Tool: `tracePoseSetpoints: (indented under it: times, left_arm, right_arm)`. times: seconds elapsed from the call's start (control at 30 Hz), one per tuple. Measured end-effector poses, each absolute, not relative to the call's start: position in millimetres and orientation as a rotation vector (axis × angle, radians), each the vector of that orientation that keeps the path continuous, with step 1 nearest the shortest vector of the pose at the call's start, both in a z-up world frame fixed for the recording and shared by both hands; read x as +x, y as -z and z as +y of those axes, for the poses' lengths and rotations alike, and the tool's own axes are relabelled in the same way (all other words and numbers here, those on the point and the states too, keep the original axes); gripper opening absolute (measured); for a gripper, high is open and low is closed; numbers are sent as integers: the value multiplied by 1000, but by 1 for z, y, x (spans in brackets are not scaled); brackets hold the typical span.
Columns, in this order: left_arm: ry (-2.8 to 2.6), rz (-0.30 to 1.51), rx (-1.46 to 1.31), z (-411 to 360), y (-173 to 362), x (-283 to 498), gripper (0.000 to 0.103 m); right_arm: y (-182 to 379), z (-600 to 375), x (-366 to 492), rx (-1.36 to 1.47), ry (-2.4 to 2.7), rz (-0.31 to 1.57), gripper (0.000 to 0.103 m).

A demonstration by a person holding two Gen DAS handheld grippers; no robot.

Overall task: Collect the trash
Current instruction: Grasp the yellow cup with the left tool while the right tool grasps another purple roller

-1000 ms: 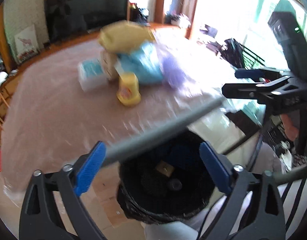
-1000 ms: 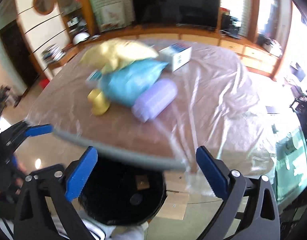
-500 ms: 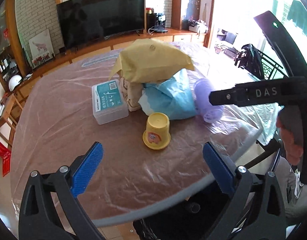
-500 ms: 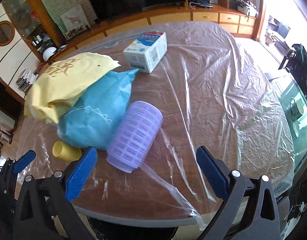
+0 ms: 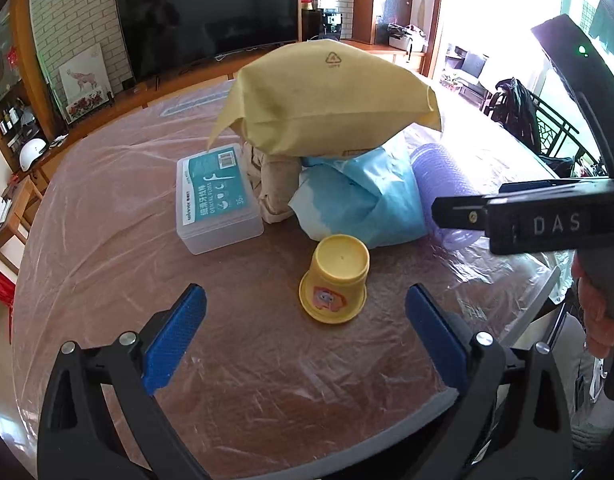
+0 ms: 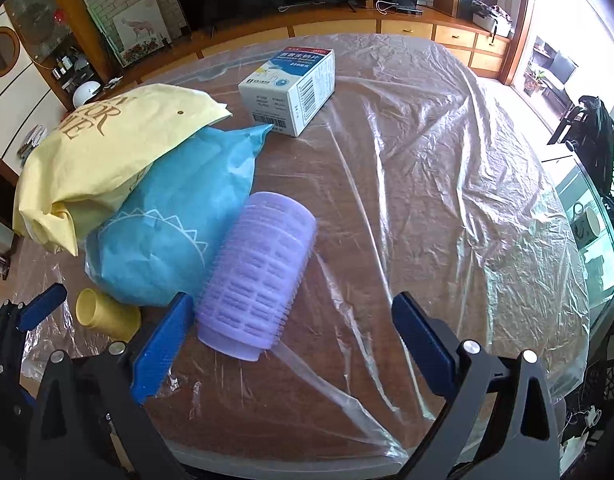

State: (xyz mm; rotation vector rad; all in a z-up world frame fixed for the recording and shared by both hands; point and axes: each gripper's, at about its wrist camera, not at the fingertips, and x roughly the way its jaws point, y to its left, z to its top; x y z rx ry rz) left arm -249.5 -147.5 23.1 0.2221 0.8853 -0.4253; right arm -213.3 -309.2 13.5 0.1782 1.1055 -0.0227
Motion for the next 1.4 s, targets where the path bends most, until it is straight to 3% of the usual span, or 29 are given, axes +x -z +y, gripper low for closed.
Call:
tracePoseSetpoints:
  times: [0.53,0.67,1.0,1.13,1.2,1.4]
  left_arm:
    - [462,864,217,-155,-26,-240,99]
    - [473,862,227,-156,-27,-239,81]
    - [489,858,194,-150,-28,-246,69]
    - [499,875,183,-148,-26,-245,61]
    - [501,886,179,-146,-23,-244,58]
    - [508,905,156,-144,-20,-245,39]
  right_arm:
    - [-12,-305,-211,179,19,1107,78]
    - [-14,-303,-212,167,19,1100,74]
    - [-18,-302,-217,198,14,1098,68]
    - [-18,-302,-219,207,8,1102,58]
    - [-16,-302,-219,203,12,1111,46]
    - [-15,-307,-221,241,-19,1111,44]
